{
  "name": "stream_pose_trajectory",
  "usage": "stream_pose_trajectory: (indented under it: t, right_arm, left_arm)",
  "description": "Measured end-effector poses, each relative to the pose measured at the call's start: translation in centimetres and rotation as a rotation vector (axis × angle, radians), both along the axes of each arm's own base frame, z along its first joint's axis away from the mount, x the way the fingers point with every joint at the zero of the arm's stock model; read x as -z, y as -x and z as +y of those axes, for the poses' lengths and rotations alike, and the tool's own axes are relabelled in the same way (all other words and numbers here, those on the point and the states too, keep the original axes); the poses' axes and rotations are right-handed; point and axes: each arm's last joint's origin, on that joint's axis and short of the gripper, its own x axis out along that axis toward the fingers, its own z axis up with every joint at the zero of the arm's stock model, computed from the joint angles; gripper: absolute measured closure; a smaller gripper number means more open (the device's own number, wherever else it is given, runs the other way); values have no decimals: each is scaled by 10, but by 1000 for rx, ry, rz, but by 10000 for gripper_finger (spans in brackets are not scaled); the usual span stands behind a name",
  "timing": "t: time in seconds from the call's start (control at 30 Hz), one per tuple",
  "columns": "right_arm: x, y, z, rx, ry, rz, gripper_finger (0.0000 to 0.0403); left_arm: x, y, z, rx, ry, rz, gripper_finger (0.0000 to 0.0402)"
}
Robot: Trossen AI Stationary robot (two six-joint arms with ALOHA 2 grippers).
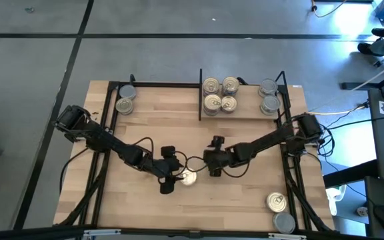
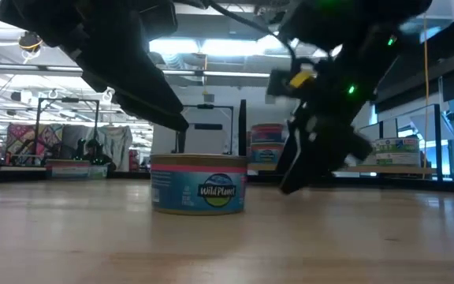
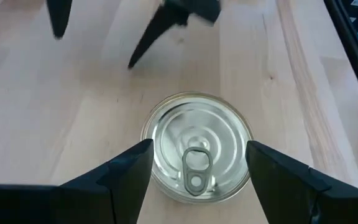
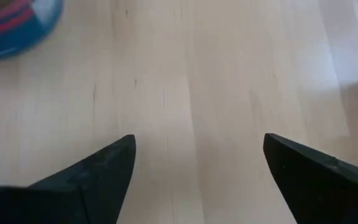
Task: Stack canned seafood by type on shelf
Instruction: Stack the blue tuna can on top of the blue tuna can
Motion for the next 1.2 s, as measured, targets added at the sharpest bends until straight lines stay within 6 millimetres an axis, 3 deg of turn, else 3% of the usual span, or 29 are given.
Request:
stream_pose_trajectory:
  t: [0.33,0.53,0.7,1.2]
  right_arm:
    - [-22,2,42,-98,-134,-184,52]
    - [-27,1,50,-101,-110,-252,52]
    - [-22,-6,59,-210,-138,-289,52]
    - [-8,-18,73,-560,112,-343,52]
  left_arm:
    - [23,-3,-1,-2,-45,76,147]
    - [25,1,-1,-4,-67,117,147]
    - [27,3,-4,26,-102,115,147]
    - [37,13,-3,35,-118,116,147]
